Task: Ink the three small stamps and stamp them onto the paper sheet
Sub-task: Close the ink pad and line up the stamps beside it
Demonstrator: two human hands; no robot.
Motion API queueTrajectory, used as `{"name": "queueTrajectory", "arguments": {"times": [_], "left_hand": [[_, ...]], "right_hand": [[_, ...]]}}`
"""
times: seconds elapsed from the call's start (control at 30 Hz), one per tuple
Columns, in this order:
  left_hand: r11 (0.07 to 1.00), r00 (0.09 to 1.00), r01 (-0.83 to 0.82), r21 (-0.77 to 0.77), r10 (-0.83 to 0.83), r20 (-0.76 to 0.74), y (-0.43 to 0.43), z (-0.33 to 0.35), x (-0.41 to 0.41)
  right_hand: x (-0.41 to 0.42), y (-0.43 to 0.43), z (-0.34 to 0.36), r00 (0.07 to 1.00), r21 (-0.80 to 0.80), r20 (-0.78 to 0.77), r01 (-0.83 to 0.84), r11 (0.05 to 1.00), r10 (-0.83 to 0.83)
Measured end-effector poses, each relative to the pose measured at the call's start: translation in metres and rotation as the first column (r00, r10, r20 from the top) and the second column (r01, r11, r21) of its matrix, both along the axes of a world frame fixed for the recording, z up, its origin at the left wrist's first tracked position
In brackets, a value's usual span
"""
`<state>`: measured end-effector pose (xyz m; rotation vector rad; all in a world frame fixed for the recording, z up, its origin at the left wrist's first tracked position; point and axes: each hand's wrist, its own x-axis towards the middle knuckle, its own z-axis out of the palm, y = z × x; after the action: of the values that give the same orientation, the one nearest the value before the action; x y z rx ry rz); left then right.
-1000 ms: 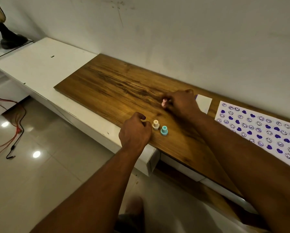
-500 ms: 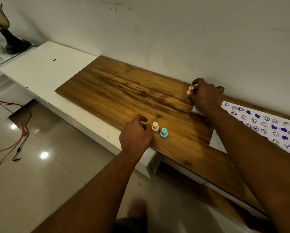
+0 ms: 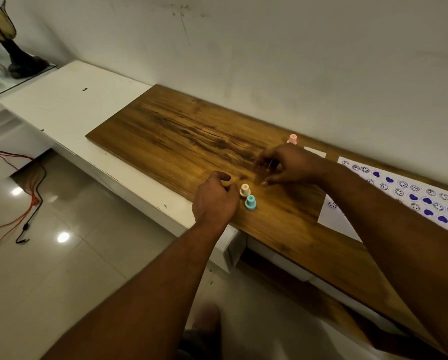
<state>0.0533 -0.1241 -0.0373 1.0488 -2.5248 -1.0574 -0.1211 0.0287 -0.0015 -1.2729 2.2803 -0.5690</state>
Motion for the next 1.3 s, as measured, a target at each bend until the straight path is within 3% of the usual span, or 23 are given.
{"name": "queueTrajectory", "arguments": {"times": [0.17, 0.27, 0.37, 0.47, 0.67, 0.73, 1.07, 1.3], "left_hand": [[0.981, 0.998, -0.018, 0.195, 0.03, -0.059, 0.005, -0.003, -0.008], [0.969, 0.996, -0.024, 0.245, 0.043, -0.074, 0.004, -0.002, -0.01], [0.995, 0.997, 0.047, 0.092, -0.041, -0.063, 0.001, 0.0, -0.006], [0.98, 0.981, 0.19, -0.057, -0.192, -0.04, -0.002, 0.004, 0.001], [0.864, 0.864, 0.493, -0.106, -0.47, 0.181, -0.013, 0.003, 0.009], [0.873, 0.873, 0.472, -0.122, -0.444, 0.202, -0.012, -0.001, 0.007], [0.939, 0.942, 0.335, -0.08, -0.333, 0.044, 0.0, -0.02, -0.008], [0.949, 0.949, 0.298, -0.107, -0.306, -0.076, 0.032, -0.025, -0.04]], "right_hand": [[0.022, -0.018, -0.014, 0.994, 0.001, -0.055, -0.097, 0.995, 0.097], [0.023, -0.022, -0.022, 0.989, 0.003, -0.139, -0.051, 0.999, 0.051], [0.016, -0.02, -0.028, 0.945, -0.081, -0.286, 0.138, 0.987, -0.156], [0.007, -0.012, -0.033, 0.857, -0.182, -0.317, 0.365, 0.913, -0.405], [-0.008, 0.007, -0.034, 0.718, -0.266, -0.344, 0.543, 0.796, -0.605], [-0.01, 0.011, -0.035, 0.695, -0.286, -0.337, 0.567, 0.772, -0.635], [-0.006, 0.024, -0.028, 0.705, -0.302, -0.293, 0.573, 0.762, -0.646], [-0.011, 0.064, -0.006, 0.693, -0.403, -0.234, 0.57, 0.716, -0.682]]}}
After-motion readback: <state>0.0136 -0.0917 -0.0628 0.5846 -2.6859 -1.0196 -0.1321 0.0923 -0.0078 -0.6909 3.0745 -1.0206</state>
